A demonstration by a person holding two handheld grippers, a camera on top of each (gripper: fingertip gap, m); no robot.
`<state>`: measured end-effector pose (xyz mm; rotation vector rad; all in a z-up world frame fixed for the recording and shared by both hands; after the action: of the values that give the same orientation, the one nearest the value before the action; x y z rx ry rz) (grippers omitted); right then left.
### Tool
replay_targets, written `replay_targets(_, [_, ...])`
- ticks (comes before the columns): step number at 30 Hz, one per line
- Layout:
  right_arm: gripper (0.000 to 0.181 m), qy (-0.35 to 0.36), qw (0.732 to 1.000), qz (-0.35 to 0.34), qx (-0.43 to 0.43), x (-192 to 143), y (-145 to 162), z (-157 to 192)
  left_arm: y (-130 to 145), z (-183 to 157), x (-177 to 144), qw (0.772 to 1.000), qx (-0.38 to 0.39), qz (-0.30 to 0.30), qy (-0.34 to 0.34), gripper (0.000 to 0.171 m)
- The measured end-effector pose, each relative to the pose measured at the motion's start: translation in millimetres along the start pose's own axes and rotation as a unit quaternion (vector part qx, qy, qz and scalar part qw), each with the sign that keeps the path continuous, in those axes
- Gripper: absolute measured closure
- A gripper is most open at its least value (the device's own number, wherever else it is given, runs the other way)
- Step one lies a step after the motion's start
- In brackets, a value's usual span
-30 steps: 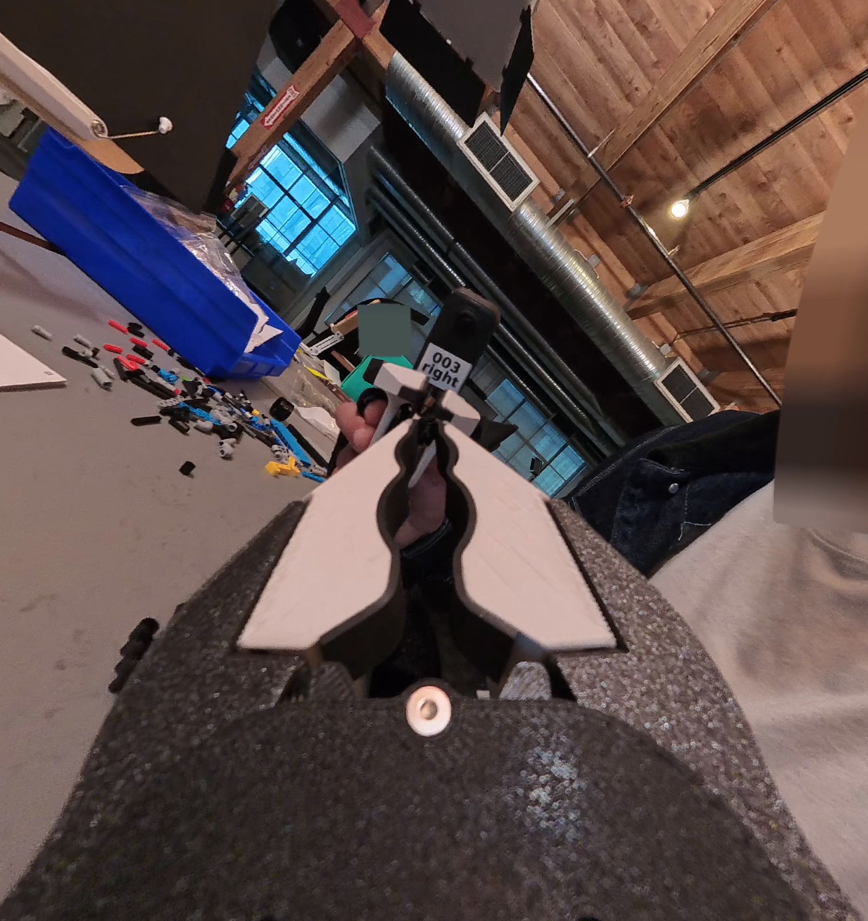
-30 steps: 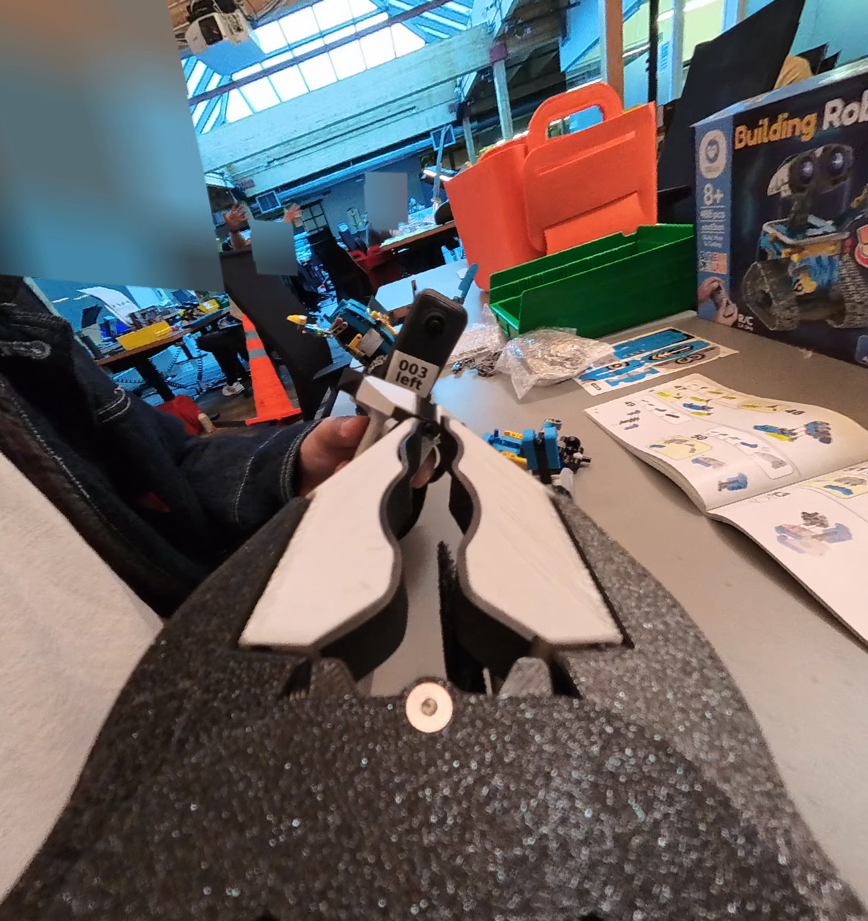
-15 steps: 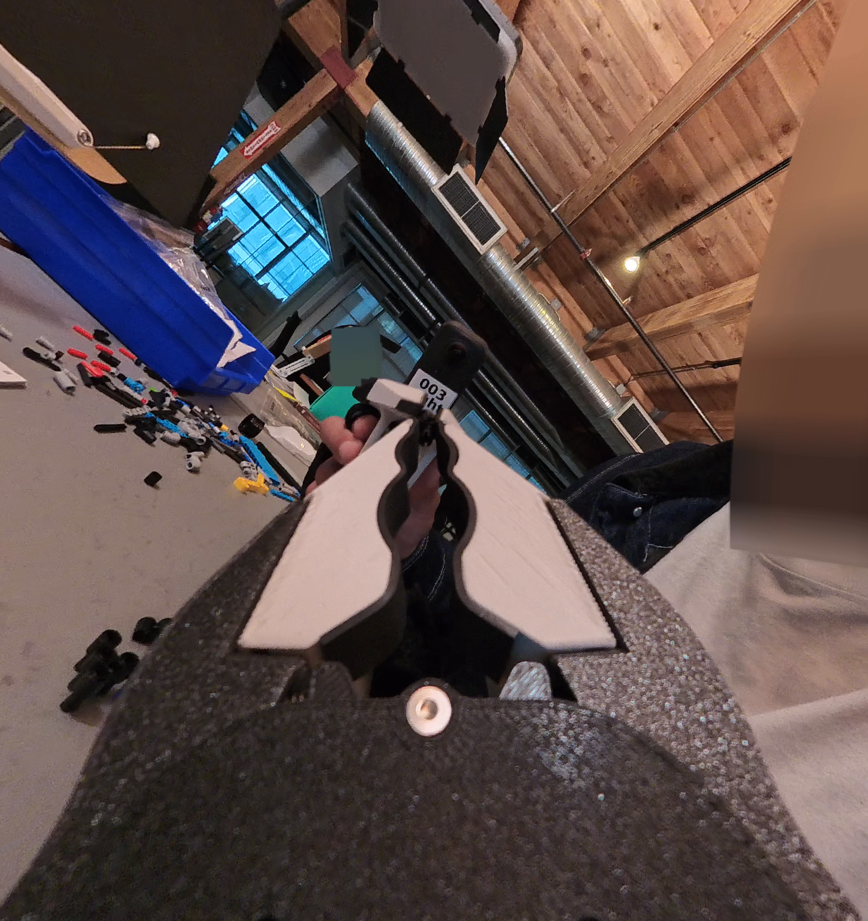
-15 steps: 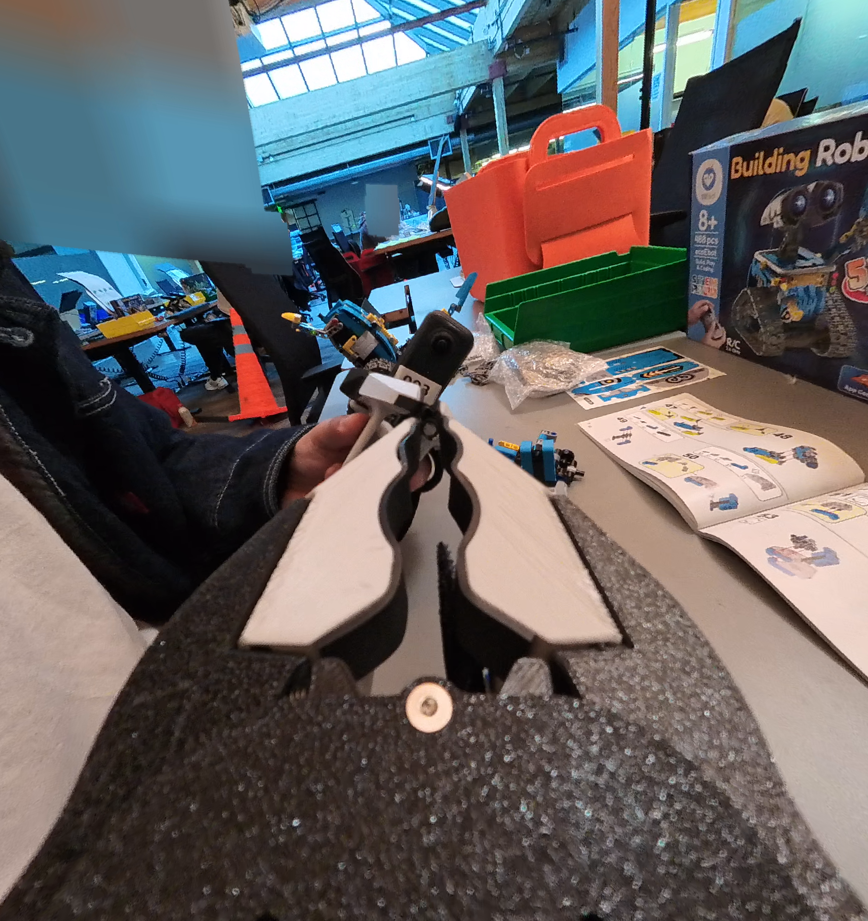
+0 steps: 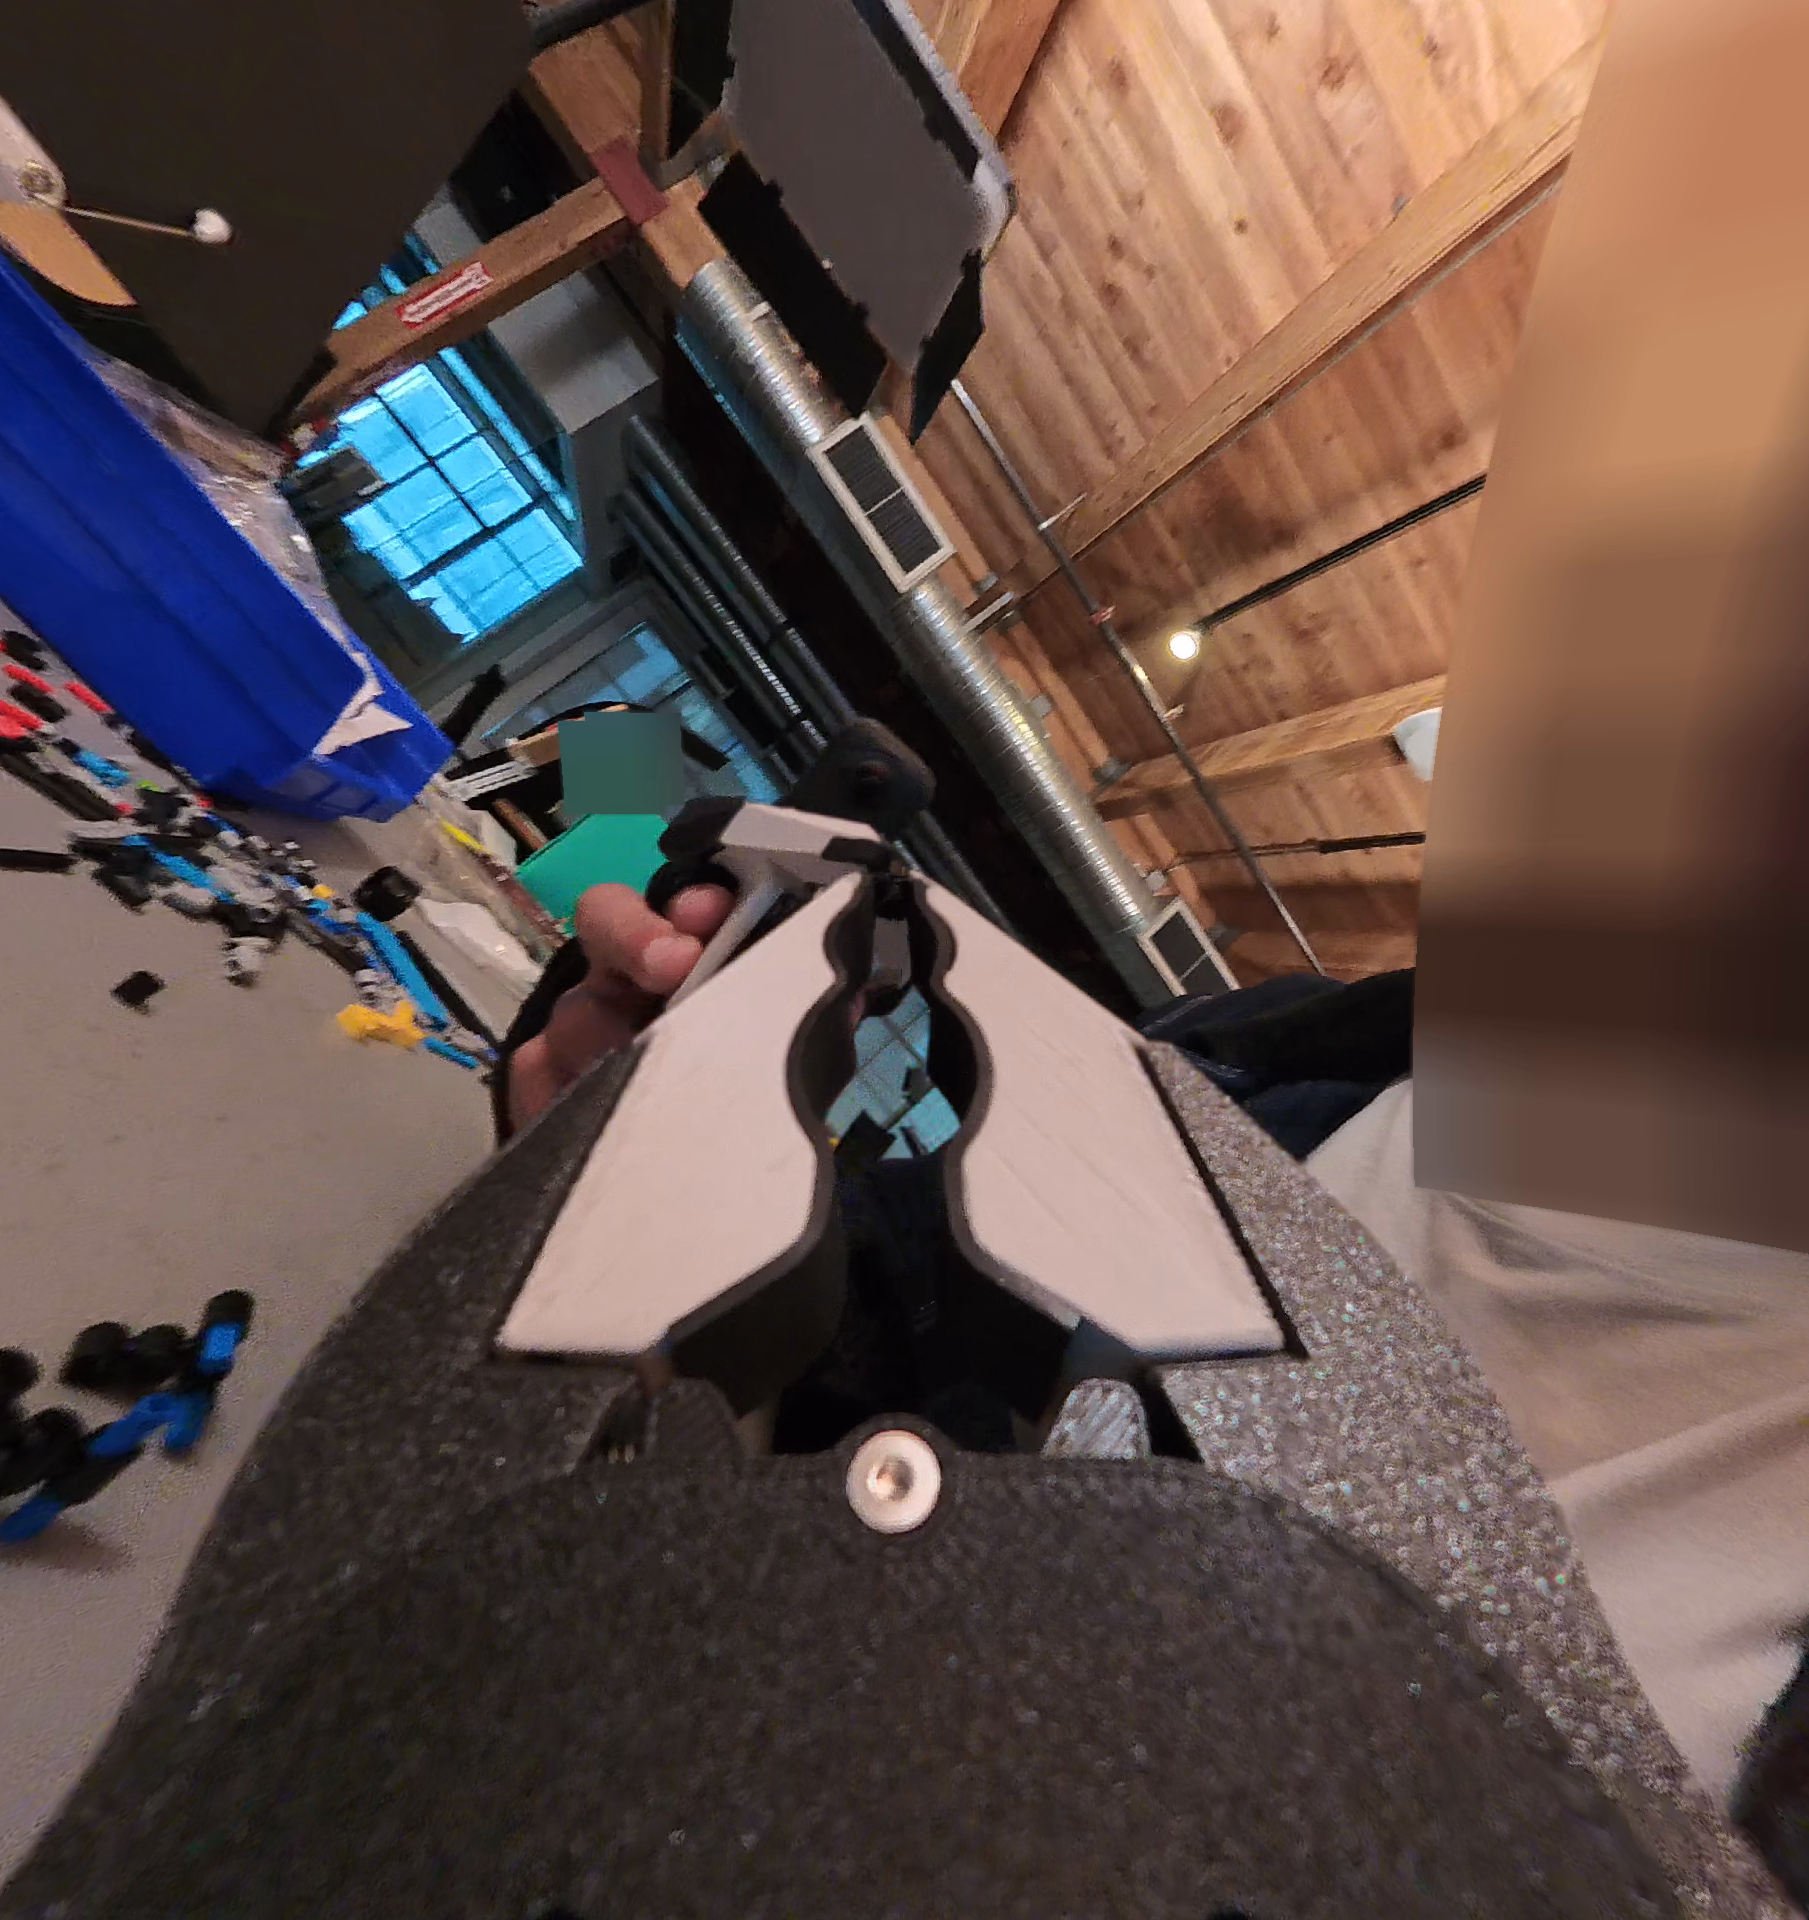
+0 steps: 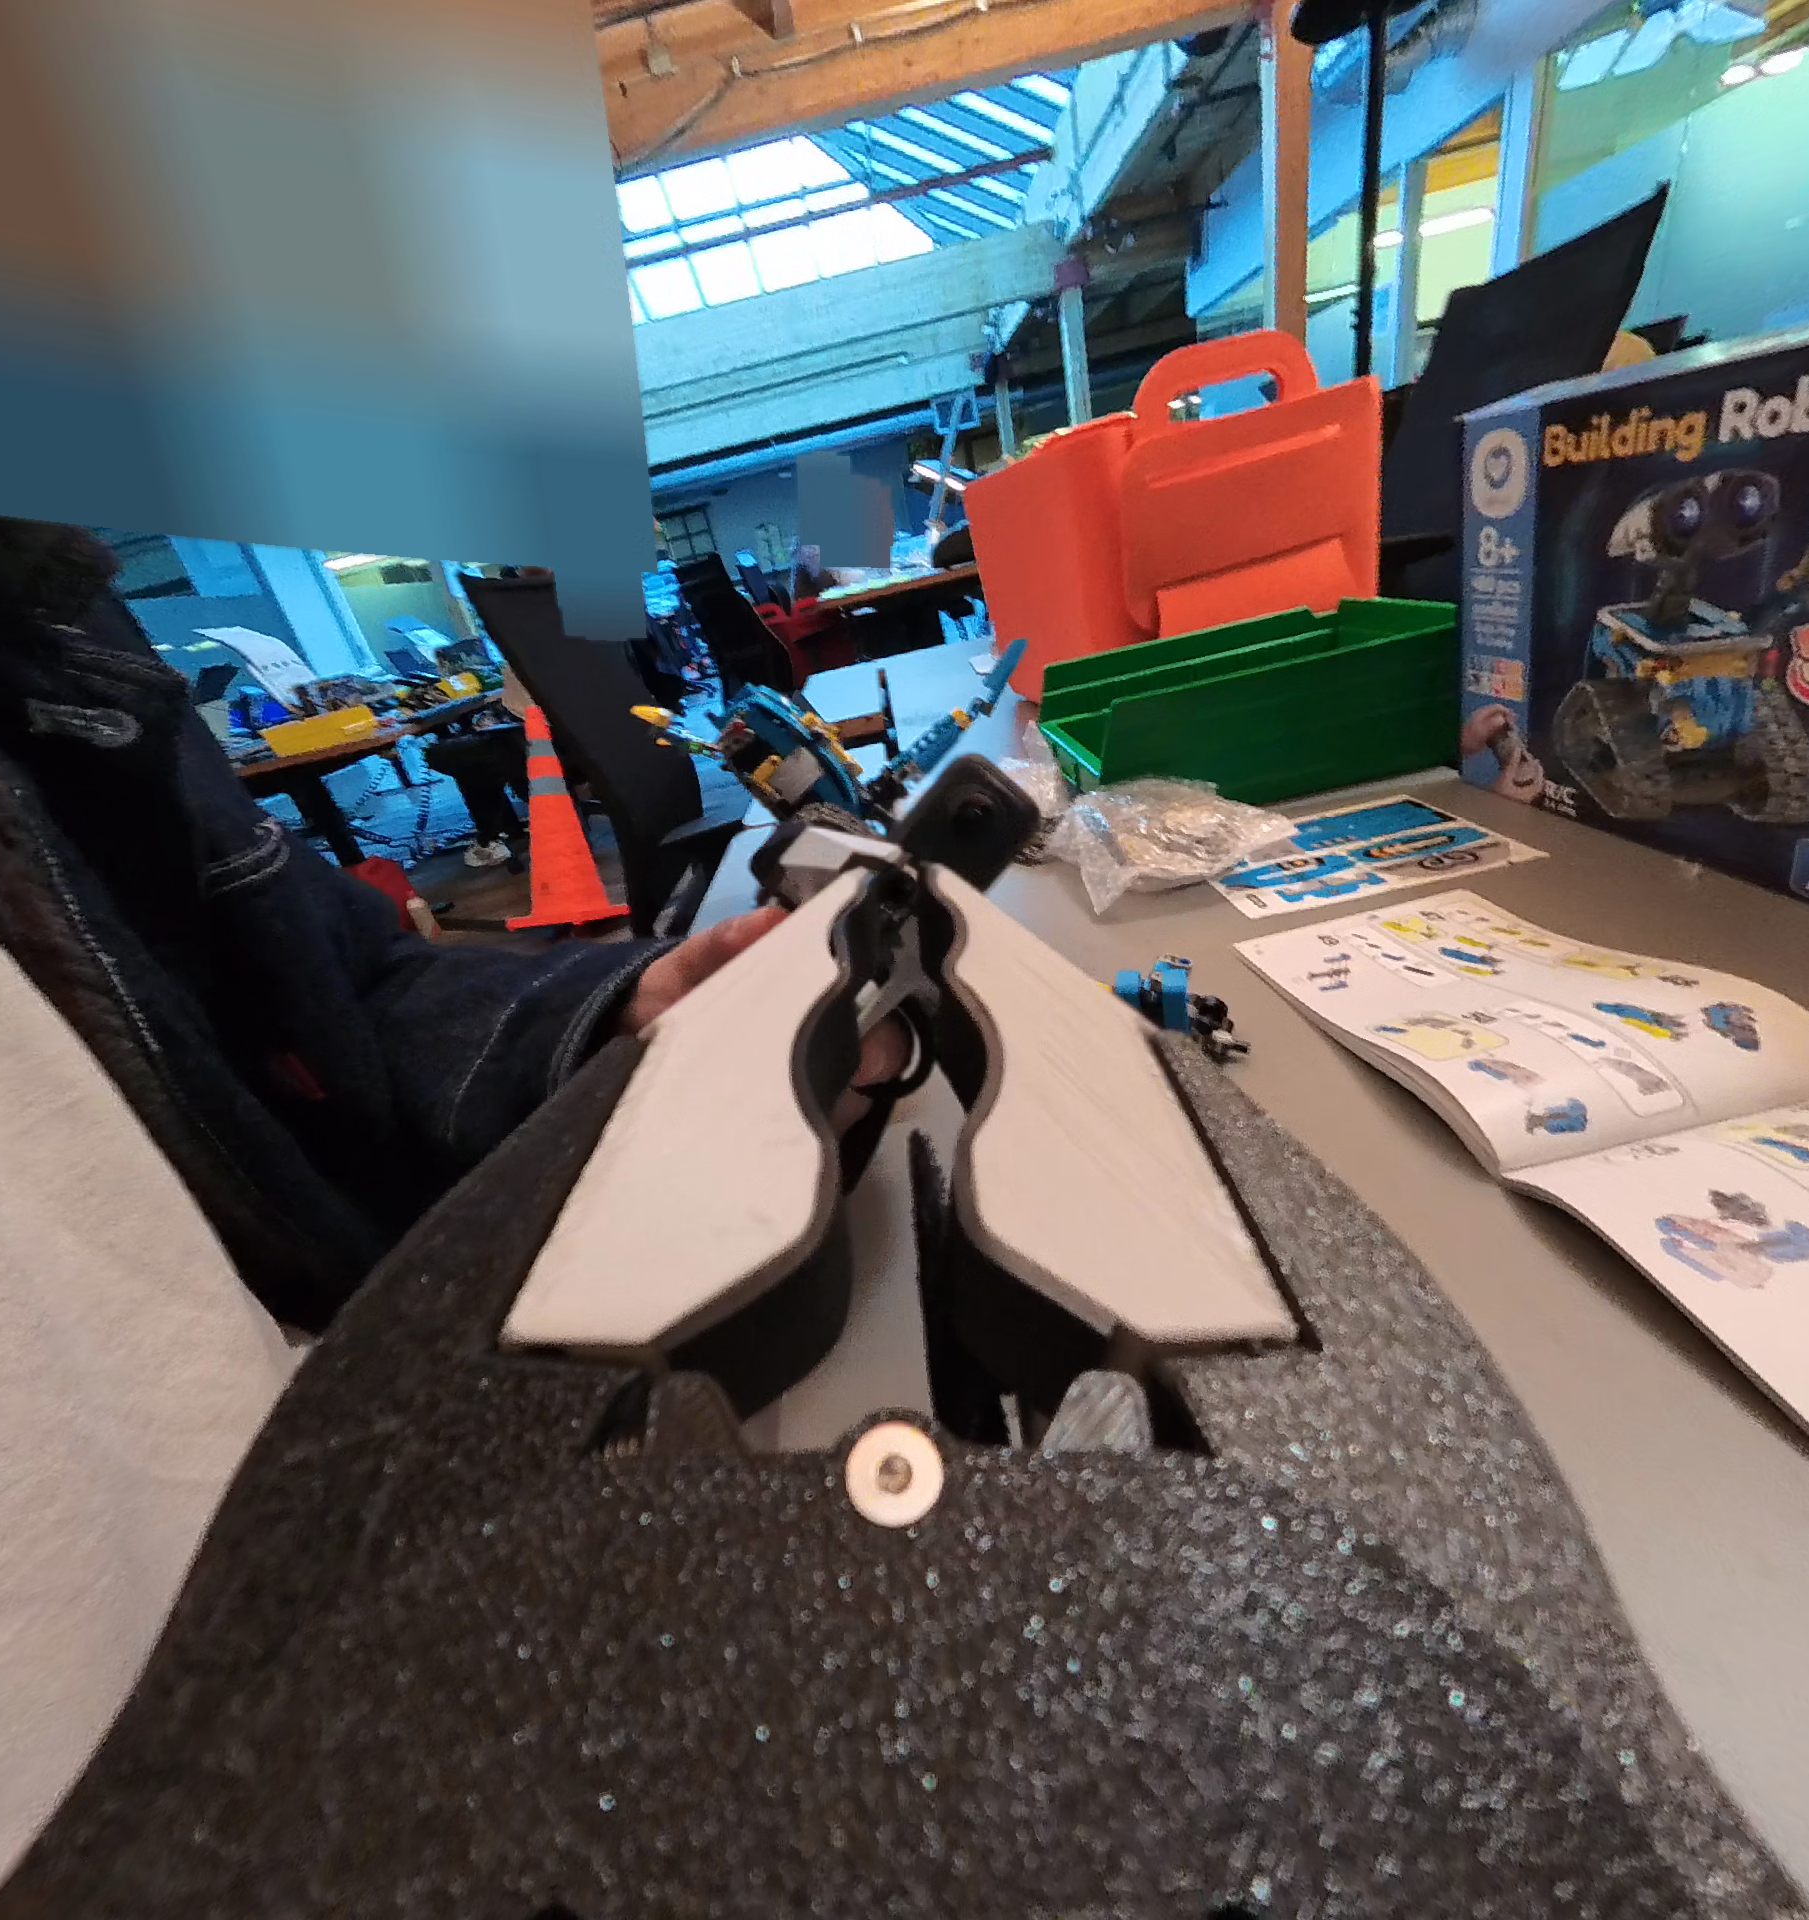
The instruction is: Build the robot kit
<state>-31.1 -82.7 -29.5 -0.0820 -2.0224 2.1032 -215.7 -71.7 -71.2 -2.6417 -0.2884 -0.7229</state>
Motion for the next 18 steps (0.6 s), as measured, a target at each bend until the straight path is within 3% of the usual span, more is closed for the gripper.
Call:
replay_targets(4, [0.177,-0.032,0.999,-0.020,0.008,4.8,0.0,7.3,0.4,-6.7,2.3,0.999,0.006,-0.003,0.038,0.168])
replay_targets(6, [0.175,0.013,0.997,0.024,-0.074,12.4,4.3,18.1,7.7,-10.1,9.6,0.998,0.017,0.027,0.050,0.171])
replay_targets(8, [0.175,0.028,0.992,0.019,-0.118,13.9,0.0,25.8,9.9,-15.6,11.7,0.998,0.040,0.015,0.054,0.171])
replay_targets(13, [0.175,0.038,0.992,0.075,-0.089,2.3,10.0,10.2,1.3,-10.3,2.8,0.995,0.088,0.020,-0.052,0.171])
replay_targets(15, [0.175,0.049,0.994,0.060,-0.077,-5.8,6.1,6.3,-0.4,-6.9,1.6,0.991,0.096,0.028,-0.084,0.171])
replay_targets(18, [0.175,0.070,0.989,0.113,-0.058,-18.6,10.6,-5.0,2.8,-4.6,1.9,0.966,0.158,0.089,-0.186,0.171])
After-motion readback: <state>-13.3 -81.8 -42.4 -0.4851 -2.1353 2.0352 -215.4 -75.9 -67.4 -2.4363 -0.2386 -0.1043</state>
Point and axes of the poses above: each gripper's, where its closed fingertips meet, x out along the fingers, y out of its underside, z = x × y across the jaws, the point moved 10 cm from there along -x, back along the fingers, and after that the axes turned 9 degrees about -x, right-handed, at the moved point
